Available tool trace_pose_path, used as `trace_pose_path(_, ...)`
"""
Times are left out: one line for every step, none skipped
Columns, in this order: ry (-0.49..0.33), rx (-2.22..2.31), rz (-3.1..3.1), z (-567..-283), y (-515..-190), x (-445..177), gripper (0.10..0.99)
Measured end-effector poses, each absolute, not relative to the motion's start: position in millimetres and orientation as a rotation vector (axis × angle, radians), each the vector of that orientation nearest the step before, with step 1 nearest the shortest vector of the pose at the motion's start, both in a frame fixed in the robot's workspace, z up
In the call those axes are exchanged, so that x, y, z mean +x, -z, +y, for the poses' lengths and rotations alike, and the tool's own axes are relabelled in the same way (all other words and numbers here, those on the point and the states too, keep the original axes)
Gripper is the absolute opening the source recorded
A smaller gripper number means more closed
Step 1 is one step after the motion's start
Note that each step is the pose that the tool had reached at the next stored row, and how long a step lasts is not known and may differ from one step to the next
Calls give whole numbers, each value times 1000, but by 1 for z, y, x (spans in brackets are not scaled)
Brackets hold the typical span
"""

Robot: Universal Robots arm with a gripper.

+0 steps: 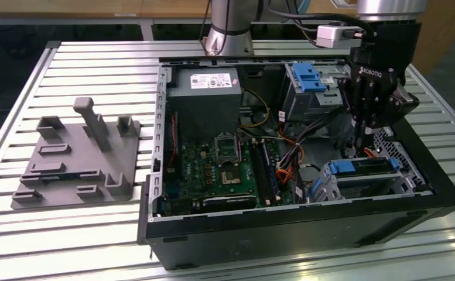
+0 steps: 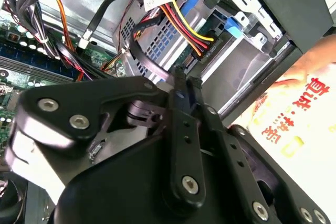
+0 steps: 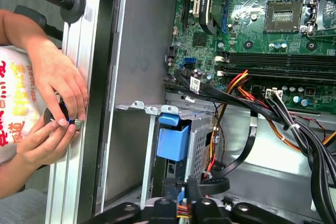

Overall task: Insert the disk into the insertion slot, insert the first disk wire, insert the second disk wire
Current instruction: 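Insert the second disk wire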

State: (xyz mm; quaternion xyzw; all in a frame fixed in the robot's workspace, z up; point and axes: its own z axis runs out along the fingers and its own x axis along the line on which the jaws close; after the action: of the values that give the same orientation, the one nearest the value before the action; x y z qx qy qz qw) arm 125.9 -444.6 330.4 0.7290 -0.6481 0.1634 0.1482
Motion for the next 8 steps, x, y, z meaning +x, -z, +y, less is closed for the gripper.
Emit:
trace_pose_path(-470, 2096, -1864, -445, -330, 126, 188)
trace_pose_path(-470, 2096, -1864, -445, -330, 126, 188)
trace_pose_path(-470, 2096, -1864, -445, -330, 126, 141)
trace_pose_path(-470, 2096, -1864, -445, -330, 126, 141)
trace_pose_path(-470, 2096, -1864, -445, -330, 126, 141)
trace_pose_path(-470, 2096, -1864, -445, -330, 126, 141)
trace_pose_path(-470, 2096, -1864, -445, -330, 126, 141)
trace_pose_path(-470, 2096, -1864, -445, -330, 126, 141)
